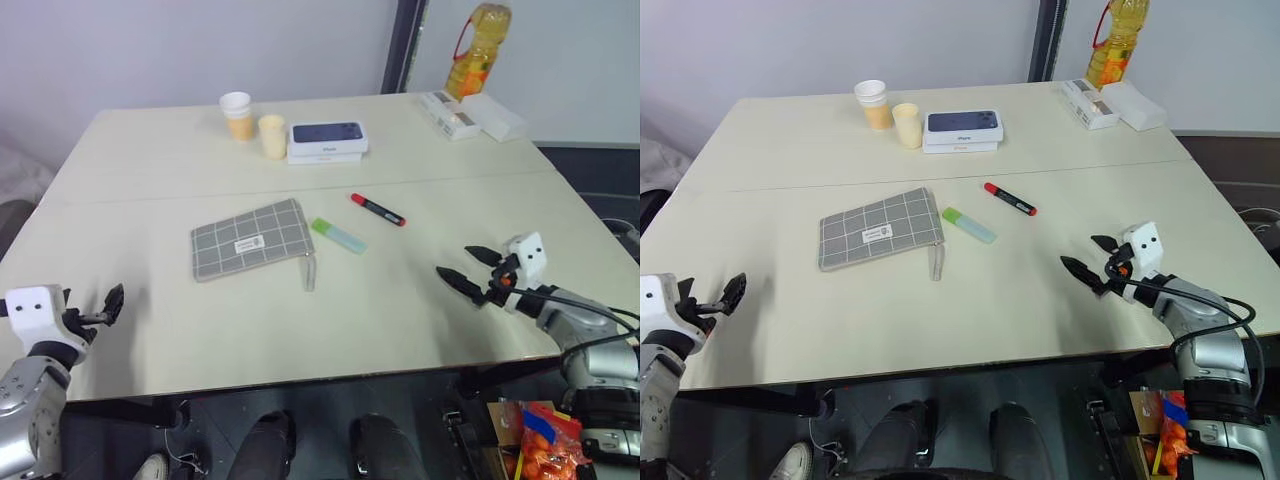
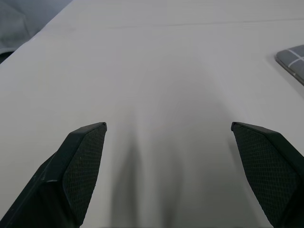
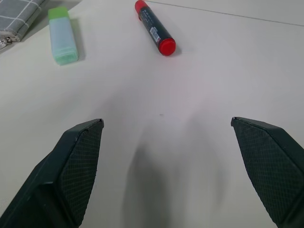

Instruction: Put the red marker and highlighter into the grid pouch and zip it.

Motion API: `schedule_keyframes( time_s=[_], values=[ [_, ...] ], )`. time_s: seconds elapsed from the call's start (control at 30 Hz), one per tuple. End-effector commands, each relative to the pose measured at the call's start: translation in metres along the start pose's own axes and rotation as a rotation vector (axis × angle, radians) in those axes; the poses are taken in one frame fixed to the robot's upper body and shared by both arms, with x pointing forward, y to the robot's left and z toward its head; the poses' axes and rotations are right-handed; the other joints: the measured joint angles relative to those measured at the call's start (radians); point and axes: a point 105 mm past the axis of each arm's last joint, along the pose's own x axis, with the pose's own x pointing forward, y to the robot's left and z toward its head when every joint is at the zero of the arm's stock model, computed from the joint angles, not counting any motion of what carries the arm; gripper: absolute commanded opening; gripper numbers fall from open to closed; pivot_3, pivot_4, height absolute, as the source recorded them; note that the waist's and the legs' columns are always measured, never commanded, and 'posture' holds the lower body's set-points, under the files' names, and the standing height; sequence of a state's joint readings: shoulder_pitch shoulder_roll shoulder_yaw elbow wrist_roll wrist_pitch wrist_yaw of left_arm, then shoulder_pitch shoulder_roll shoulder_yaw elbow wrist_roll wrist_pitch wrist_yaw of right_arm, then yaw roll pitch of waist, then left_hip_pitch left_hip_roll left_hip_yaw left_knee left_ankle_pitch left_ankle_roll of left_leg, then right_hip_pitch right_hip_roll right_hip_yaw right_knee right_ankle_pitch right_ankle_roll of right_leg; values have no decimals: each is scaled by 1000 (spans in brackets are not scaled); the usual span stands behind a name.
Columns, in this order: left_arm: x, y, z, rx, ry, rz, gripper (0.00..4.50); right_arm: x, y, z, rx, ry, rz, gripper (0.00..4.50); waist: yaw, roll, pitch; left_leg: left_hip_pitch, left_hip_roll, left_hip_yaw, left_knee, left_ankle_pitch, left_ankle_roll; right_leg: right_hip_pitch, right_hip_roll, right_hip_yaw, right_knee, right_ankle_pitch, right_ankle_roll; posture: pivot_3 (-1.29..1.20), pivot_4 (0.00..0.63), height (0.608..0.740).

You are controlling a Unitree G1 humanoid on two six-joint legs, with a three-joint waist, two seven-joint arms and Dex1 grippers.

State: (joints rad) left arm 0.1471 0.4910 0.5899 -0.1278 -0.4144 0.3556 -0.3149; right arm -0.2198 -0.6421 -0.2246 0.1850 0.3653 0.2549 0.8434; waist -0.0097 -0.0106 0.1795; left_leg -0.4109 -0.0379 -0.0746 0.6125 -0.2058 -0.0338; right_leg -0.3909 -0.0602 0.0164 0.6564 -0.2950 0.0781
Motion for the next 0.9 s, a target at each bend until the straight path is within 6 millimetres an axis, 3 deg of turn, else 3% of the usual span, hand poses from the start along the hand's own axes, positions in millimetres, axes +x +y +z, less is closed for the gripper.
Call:
schedule_keyframes(
  time_s=[0.03, 0.33, 0.43, 0.53, 0.63, 0.8, 0.87, 0.9],
  values=[
    [-2, 1, 11, 20, -31, 17, 4496, 6, 7, 19, -38, -49, 13, 4469, 0, 0, 0, 0, 0, 0, 0, 0, 0, 0, 0, 0, 0, 0, 0, 0, 150, 740],
    [9, -18, 18, 27, -69, -52, 4496, 23, 32, 41, -47, -111, 69, 4469, 1, 0, 0, 0, 0, 0, 0, 0, 0, 0, 0, 0, -1, 0, 0, 0, 150, 740],
    [11, -34, 24, 50, -106, -115, 4496, 34, 48, 51, -32, -149, 107, 4469, -2, 0, 0, 0, 0, 0, 0, 0, 0, 0, 0, 0, -1, 0, 0, 0, 150, 740],
    [11, -49, 24, 52, -128, -173, 4496, 50, 78, 66, -26, -207, 198, 4469, -1, 0, 0, -1, 0, 0, 0, 0, 0, 0, 0, 0, -2, 0, 0, 0, 150, 740],
    [12, -58, 21, 44, -129, -204, 4500, 71, 105, 80, -15, -253, 262, 3671, -6, 0, 0, -1, 0, 0, -1, 0, 0, -1, 0, 0, -2, 1, 1, 0, 150, 740],
    [18, -58, 22, 75, -126, -228, 4500, 109, 141, 73, -71, -182, 293, 966, 0, 0, 0, -1, 0, 0, -1, 0, 0, -1, 0, 0, -2, 1, 0, 0, 150, 740],
    [18, -58, 22, 89, -126, -236, 4500, 121, 149, 73, -73, -171, 286, 99, -2, 0, 0, -1, 0, 0, -1, 0, 0, -1, 0, 0, -2, 1, 0, 0, 150, 740],
    [19, -57, 22, 92, -126, -237, 4500, 125, 152, 73, -76, -168, 283, 32, -2, 0, 0, -1, 0, 0, -1, 0, 0, -2, 0, 0, -2, 1, 0, 0, 150, 740]
  ],
)
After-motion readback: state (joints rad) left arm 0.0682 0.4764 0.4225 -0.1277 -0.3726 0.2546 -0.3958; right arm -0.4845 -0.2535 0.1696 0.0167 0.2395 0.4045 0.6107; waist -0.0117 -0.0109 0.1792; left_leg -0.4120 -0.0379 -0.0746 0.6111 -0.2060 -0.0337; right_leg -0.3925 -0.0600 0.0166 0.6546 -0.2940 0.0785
